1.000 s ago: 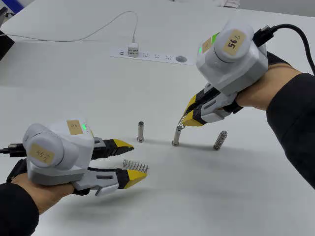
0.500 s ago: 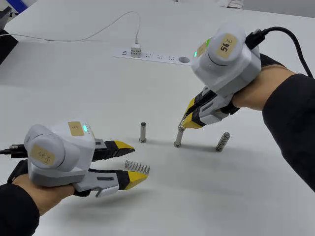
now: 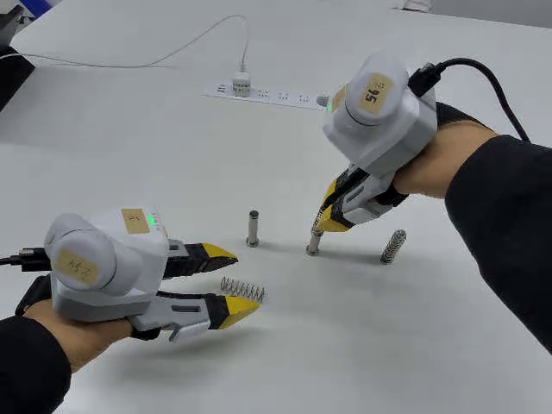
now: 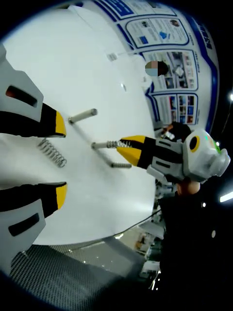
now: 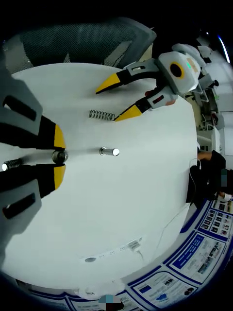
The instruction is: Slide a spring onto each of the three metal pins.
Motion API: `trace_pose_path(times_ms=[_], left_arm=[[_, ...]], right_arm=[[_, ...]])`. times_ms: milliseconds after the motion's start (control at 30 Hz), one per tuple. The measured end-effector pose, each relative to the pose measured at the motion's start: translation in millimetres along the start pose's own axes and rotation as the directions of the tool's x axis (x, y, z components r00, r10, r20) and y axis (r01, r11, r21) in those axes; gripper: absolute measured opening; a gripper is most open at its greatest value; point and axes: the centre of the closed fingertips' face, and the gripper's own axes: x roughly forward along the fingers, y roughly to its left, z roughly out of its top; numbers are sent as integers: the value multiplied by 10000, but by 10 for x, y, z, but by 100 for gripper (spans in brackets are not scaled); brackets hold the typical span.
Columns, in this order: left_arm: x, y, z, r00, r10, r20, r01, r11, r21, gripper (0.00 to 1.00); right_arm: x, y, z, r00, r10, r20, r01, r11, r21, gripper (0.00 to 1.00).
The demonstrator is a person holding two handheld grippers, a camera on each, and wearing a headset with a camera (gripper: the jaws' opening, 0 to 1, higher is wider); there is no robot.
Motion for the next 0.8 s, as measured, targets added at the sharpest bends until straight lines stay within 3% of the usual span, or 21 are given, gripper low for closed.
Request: trace_pose_path(times_ms=[500,800], left_arm=[[8,9,-19,10000,6,-43,-7,10000,-27,37],[17,20,-29,10000,22,-69,-22,10000,-51,36]], right_arm=[[196,34,-91,9996,185,-202,-180,9995,265,12],[243,22,-146,9993,-24,-370,36,9995,301,12]])
